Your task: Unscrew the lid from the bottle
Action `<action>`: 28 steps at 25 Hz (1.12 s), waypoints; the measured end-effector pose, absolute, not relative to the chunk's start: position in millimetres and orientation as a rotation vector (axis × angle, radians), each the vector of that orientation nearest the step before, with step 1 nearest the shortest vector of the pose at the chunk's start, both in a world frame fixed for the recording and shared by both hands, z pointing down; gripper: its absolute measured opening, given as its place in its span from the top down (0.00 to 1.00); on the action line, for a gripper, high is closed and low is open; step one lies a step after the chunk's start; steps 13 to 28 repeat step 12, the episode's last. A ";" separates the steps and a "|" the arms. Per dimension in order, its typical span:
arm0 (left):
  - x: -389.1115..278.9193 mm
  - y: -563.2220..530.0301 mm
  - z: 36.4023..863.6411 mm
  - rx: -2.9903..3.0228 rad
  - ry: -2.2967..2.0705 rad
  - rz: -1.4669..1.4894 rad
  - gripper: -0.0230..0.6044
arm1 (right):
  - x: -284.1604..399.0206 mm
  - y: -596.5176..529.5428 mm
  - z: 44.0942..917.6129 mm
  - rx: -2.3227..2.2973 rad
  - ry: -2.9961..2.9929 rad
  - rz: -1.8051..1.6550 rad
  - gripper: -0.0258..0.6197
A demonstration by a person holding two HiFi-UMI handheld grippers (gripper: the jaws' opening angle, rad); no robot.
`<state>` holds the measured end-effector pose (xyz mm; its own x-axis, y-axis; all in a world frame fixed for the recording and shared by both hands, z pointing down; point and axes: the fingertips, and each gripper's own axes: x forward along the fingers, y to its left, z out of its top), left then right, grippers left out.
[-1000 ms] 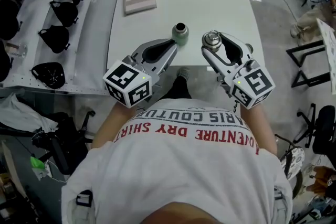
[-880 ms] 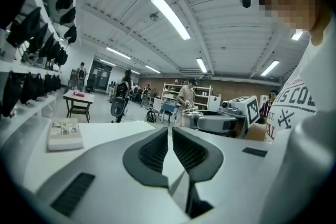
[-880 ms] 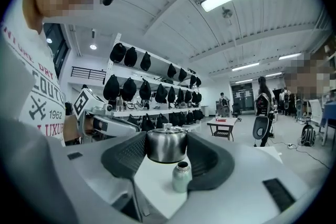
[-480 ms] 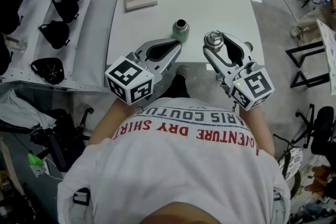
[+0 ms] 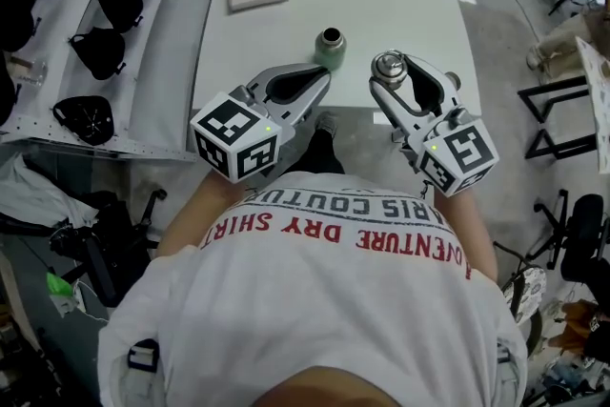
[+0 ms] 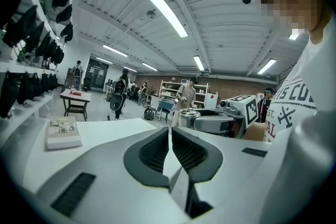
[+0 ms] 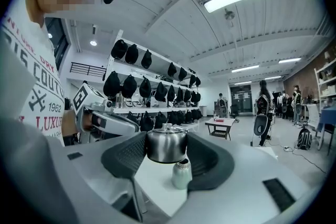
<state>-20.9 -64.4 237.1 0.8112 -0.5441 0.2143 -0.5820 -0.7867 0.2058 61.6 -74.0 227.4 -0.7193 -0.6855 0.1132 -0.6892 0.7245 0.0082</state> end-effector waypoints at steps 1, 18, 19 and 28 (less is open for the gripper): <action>-21.2 -64.4 236.6 2.736 -0.869 0.208 0.90 | 61.1 -73.5 226.9 1.123 -2.817 0.049 0.58; -14.5 -63.0 234.4 2.754 -0.873 0.234 0.90 | 68.4 -72.7 224.7 1.141 -2.835 0.042 0.58; -14.5 -63.0 234.4 2.754 -0.873 0.234 0.90 | 68.4 -72.7 224.7 1.141 -2.835 0.042 0.58; -14.5 -63.0 234.4 2.754 -0.873 0.234 0.90 | 68.4 -72.7 224.7 1.141 -2.835 0.042 0.58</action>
